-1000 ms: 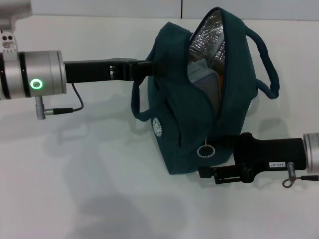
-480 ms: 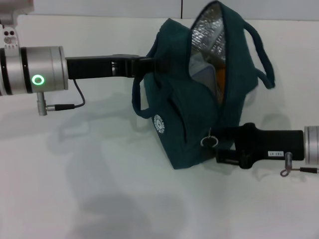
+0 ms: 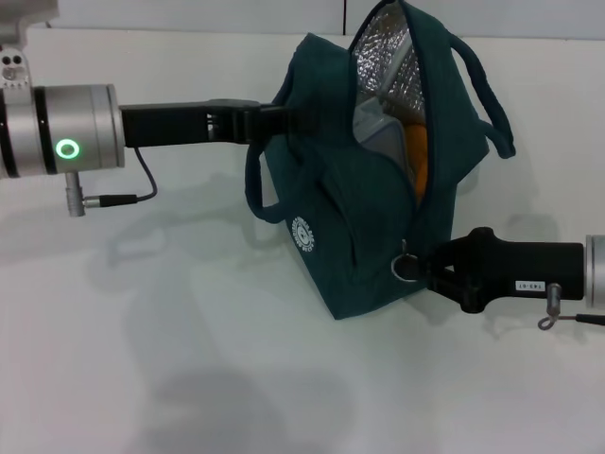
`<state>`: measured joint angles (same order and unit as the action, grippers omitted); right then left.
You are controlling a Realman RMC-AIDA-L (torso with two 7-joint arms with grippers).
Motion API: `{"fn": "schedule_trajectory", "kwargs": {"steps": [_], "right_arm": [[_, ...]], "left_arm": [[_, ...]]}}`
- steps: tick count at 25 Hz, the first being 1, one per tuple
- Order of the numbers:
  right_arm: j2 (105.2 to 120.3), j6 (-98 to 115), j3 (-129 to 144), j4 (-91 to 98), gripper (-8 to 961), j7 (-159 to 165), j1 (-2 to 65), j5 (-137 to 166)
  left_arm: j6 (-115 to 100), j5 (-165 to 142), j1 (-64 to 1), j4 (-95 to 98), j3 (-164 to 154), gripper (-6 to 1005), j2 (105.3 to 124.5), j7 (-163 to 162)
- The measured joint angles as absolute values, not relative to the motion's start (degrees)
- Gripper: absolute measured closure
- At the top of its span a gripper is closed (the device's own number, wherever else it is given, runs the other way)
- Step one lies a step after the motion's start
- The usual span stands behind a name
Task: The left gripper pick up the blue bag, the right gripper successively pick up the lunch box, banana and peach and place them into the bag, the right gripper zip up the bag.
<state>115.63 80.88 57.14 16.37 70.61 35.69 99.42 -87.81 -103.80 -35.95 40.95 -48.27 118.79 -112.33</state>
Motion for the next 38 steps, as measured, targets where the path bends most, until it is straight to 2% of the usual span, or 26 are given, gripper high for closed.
{"fn": "schedule_trajectory", "kwargs": {"steps": [11,25,32,38], "right_arm": [[115.57,80.8,57.3,16.8,946,72.4,34.9,101.8],[115.66,82.2,56.7,17.3,935,72.4,33.1,100.6],[115.81,89.1,56.9,23.1,923,71.8,29.0,91.6],[115.69,88.9,57.9,23.0,933,72.1,29.4,92.1]], "left_arm": [[-87.5,-103.8,-35.9,41.0,-48.2,946,118.56,-112.3],[-88.1,-103.7,-35.5,41.0,-48.3,945,119.02,-112.2],[-88.9,-102.5,-35.5,40.7,-48.6,946,119.19,-111.5],[-89.5,-102.1,-35.5,40.7,-48.6,946,119.28,-111.4]]}}
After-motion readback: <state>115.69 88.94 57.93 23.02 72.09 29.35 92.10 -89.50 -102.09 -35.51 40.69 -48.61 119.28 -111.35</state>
